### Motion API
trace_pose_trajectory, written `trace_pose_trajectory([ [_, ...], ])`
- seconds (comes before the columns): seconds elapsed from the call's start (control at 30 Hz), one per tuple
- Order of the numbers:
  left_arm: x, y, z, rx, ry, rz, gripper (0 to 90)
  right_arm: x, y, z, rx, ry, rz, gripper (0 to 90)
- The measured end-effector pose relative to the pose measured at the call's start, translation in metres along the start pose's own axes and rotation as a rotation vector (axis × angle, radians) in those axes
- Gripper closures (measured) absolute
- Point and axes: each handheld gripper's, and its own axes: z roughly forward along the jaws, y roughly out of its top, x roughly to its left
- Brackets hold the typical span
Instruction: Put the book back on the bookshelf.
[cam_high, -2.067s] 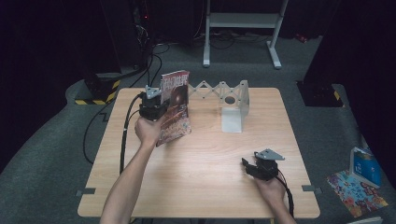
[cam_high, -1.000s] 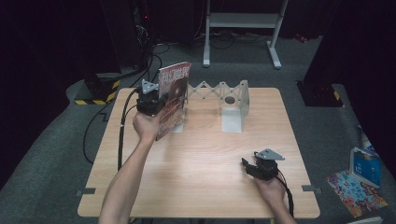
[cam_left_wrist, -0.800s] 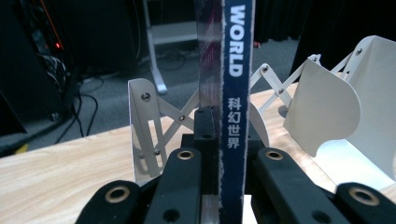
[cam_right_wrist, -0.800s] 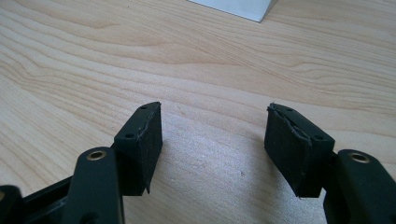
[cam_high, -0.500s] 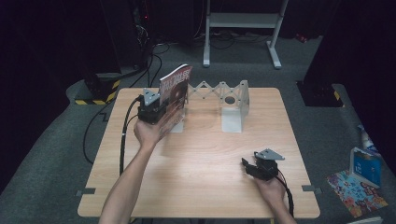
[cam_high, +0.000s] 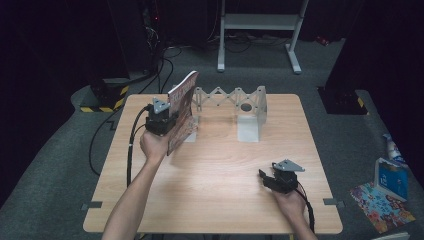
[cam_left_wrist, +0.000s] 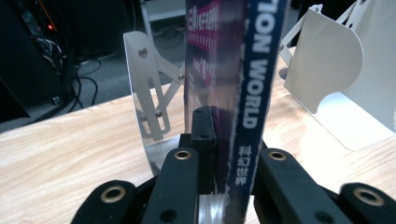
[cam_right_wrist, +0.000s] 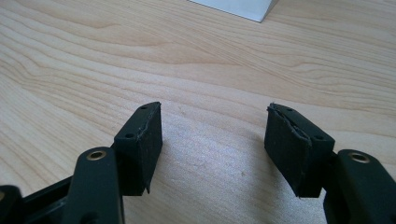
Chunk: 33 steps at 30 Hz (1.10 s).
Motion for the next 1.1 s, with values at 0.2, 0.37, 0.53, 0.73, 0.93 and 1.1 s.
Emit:
trace_pose_trajectory([
  [0.2, 0.002, 0.001, -0.003, 0.052, -0.006, -0.016, 81.8, 0.0, 0.0, 0.0, 0.0, 0.0, -0.001, 36.9],
  [0.37, 0.005, 0.004, -0.004, 0.093, -0.007, -0.041, 82.6, 0.0, 0.0, 0.0, -0.001, 0.0, -0.003, 36.9],
  [0.53, 0.006, 0.006, -0.005, 0.068, -0.016, -0.071, 83.9, 0.0, 0.0, 0.0, 0.0, 0.0, -0.002, 36.9],
  [0.73, 0.006, 0.01, -0.005, 0.023, -0.047, -0.114, 84.1, 0.0, 0.0, 0.0, -0.001, -0.001, 0.0, 36.9],
  [0.93, -0.001, 0.015, 0.002, 0.007, -0.041, -0.099, 84.2, 0.0, 0.0, 0.0, -0.003, 0.0, -0.008, 36.9],
  [1.1, -0.001, 0.017, 0.006, -0.028, -0.032, -0.118, 84.1, 0.0, 0.0, 0.0, -0.003, 0.0, -0.009, 36.9],
])
